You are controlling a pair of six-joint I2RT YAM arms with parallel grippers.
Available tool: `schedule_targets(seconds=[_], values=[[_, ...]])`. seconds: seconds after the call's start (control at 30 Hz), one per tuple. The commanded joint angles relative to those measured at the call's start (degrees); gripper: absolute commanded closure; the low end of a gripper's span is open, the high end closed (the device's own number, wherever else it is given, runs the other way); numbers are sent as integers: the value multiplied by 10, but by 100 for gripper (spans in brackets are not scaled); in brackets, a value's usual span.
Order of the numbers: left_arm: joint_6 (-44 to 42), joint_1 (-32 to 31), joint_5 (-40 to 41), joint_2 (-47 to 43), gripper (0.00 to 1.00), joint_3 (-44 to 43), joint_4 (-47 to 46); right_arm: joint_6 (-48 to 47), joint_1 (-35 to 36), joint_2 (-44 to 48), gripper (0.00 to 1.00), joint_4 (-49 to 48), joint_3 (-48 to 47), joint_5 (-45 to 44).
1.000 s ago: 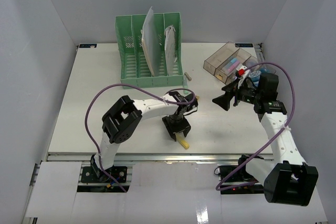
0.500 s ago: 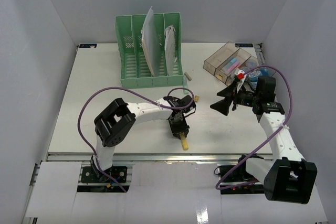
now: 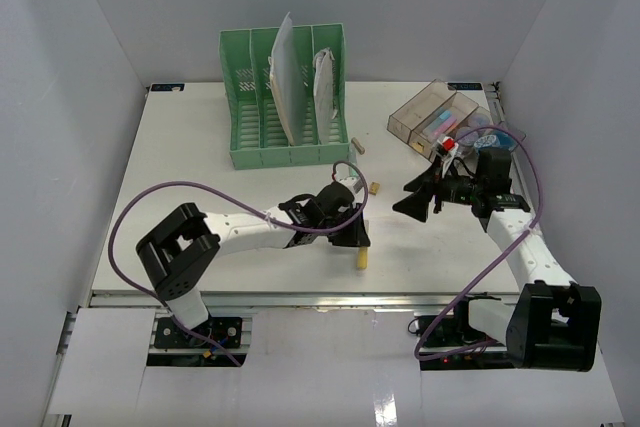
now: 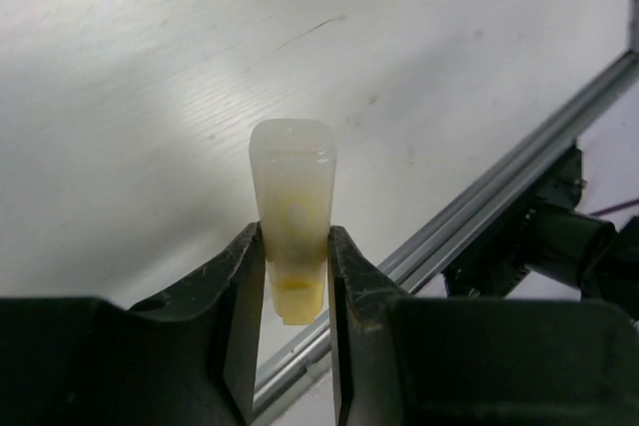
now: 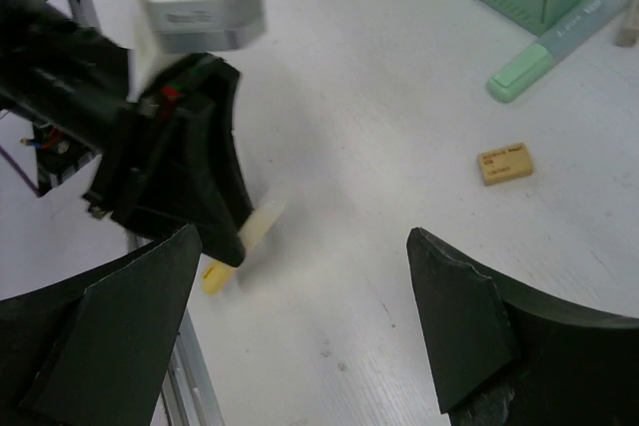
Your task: Organize the desk
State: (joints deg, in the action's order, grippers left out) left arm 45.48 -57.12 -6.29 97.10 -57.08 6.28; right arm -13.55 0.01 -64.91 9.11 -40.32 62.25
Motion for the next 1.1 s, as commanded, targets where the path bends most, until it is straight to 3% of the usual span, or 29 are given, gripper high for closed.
schedule_targets(seconds=[0.0, 0.17, 0.33, 0.63, 0.83, 1.07], values=[[-122, 0, -29, -57, 99, 62, -202, 151, 26, -24, 9, -123, 11, -109], [-158, 3, 7, -55, 100, 85, -279, 245, 82, -60, 7, -127, -7, -245], [-164, 9, 25, -27, 100, 66, -306, 301, 113, -80, 1, -155, -12, -275], [-154, 27, 25, 24, 100, 11, -301, 328, 126, -89, 23, -172, -9, -270], [-149, 35, 18, 44, 100, -7, -301, 314, 137, -75, 26, -181, 2, -278], [-146, 41, 14, 45, 100, -13, -302, 290, 147, -87, 40, -176, 2, -309]])
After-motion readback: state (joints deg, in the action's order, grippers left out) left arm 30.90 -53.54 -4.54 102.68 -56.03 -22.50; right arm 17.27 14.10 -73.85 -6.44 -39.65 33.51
